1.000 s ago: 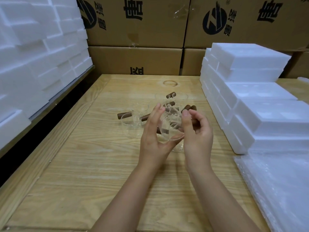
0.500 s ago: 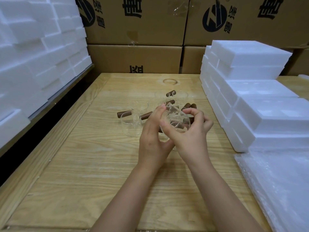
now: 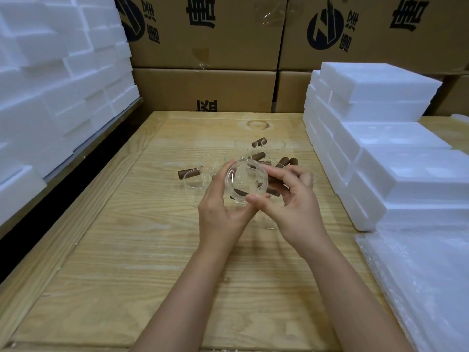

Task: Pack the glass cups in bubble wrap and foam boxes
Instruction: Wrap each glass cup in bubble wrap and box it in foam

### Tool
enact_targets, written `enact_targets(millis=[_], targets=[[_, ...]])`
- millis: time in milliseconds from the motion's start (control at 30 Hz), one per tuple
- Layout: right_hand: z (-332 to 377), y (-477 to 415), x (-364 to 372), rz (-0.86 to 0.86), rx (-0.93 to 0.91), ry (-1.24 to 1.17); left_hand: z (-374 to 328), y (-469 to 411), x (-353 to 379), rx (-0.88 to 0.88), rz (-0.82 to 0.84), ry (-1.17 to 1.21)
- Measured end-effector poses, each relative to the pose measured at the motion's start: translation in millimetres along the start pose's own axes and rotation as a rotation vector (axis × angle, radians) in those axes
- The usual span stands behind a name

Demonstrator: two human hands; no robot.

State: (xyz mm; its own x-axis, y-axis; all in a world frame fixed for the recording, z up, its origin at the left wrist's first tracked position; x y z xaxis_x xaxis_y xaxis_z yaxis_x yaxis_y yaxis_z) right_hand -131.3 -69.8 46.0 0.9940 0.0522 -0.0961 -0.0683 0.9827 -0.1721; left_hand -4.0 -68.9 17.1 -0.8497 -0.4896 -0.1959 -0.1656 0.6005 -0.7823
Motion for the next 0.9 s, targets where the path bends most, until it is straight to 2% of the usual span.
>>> enact_targets(millis=[233, 600, 733, 900], targets=[[2.0, -2.3, -1.8, -0.021, 0.000, -0.133, -3.9, 0.3, -0.1, 0.025, -0.034, -0.007], [-5.3, 4.5, 15.4, -0.384, 0.108, -0.093, -12.7, 4.6, 6.7, 0.130, 0.047, -0.085], [0.2, 7.2, 17.1, -0.409, 0.130, -0.028, -12.2, 4.2, 7.3, 0.182, 0.055, -0.134], [3.5, 9.8, 16.9, -0.367, 0.071, 0.097, -11.9, 3.7, 7.0, 0.203, 0.015, -0.123]])
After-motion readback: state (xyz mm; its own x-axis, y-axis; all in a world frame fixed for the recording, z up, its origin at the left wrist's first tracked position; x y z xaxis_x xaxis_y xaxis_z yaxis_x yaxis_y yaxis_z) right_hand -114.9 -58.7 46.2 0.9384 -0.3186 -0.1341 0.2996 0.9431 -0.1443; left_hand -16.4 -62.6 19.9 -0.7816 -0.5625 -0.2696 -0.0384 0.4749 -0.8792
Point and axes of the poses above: each hand's wrist, its own y-axis away from the middle knuckle, its own x-axis out of the palm, z = x × y, the point moved 2 cm from there along -y, towards the middle knuckle, and after that the axes turned 11 degrees about x, right-handed, at the moved point
